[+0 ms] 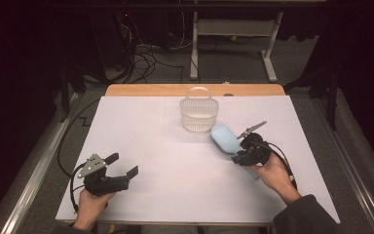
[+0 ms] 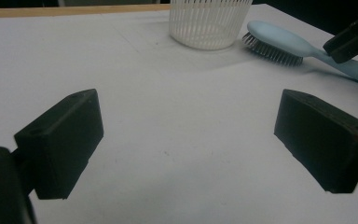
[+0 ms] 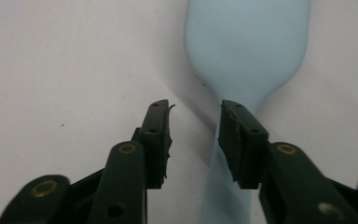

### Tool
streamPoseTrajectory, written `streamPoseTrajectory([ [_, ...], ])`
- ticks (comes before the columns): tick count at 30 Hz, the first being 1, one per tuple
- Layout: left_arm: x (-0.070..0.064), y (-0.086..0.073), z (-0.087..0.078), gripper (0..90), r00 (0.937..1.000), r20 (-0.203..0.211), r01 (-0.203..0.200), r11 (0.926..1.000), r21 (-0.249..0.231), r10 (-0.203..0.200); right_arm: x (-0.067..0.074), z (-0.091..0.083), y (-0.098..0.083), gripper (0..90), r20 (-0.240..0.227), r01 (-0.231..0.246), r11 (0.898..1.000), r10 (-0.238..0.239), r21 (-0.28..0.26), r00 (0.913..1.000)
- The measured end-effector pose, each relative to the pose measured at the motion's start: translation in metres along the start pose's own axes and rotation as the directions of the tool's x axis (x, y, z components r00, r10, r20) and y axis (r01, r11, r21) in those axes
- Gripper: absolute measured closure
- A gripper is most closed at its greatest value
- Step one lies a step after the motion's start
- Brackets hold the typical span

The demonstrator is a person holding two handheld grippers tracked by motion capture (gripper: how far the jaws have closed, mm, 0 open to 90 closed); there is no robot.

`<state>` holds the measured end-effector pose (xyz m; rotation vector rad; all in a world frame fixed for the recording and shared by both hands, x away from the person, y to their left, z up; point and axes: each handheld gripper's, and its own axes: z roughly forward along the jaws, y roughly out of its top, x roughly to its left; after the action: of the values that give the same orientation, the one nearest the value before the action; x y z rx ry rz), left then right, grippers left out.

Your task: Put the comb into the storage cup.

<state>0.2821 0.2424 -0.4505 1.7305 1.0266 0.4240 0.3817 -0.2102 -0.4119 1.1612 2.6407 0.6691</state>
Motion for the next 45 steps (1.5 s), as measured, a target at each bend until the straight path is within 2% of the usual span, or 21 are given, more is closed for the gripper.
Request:
streamPoseTrajectory([
  [3,0.000,0.000,0.000,7.0,1.0000,-0.001,0.001,1.0000,0.000,-0.001,-0.002,-0.001,-0.001,54.9,0.022,-0.014,1.000,0.015,-0.012,0.9996],
  [8,0.000,0.000,0.000,7.0,1.0000,-0.001,0.000,1.0000,0.000,0.000,-0.006,0.002,-0.001,49.5,0.048,-0.042,0.999,0.042,0.005,0.9980],
  [12,0.000,0.000,0.000,7.0,1.0000,-0.001,0.000,1.0000,0.000,0.000,-0.011,0.008,0.000,48.7,0.062,-0.057,0.998,0.055,0.027,0.9965],
  [13,0.000,0.000,0.000,7.0,1.0000,-0.001,0.001,1.0000,0.000,-0.001,-0.011,0.010,0.001,48.6,0.064,-0.074,0.997,0.071,0.037,0.9954],
  [15,0.000,0.000,0.000,7.0,1.0000,-0.001,0.001,1.0000,0.000,-0.001,-0.012,0.013,0.001,48.5,0.068,-0.067,0.997,0.064,0.049,0.9957],
  [35,0.000,0.000,0.000,7.0,1.0000,0.000,0.002,1.0000,-0.001,-0.002,-0.017,0.032,0.007,51.4,0.086,-0.087,0.991,0.078,0.102,0.9932],
  [45,0.000,0.000,0.000,7.0,1.0000,0.000,0.001,1.0000,0.000,-0.001,-0.017,0.033,0.010,59.5,0.098,-0.087,0.990,0.076,0.112,0.9923],
])
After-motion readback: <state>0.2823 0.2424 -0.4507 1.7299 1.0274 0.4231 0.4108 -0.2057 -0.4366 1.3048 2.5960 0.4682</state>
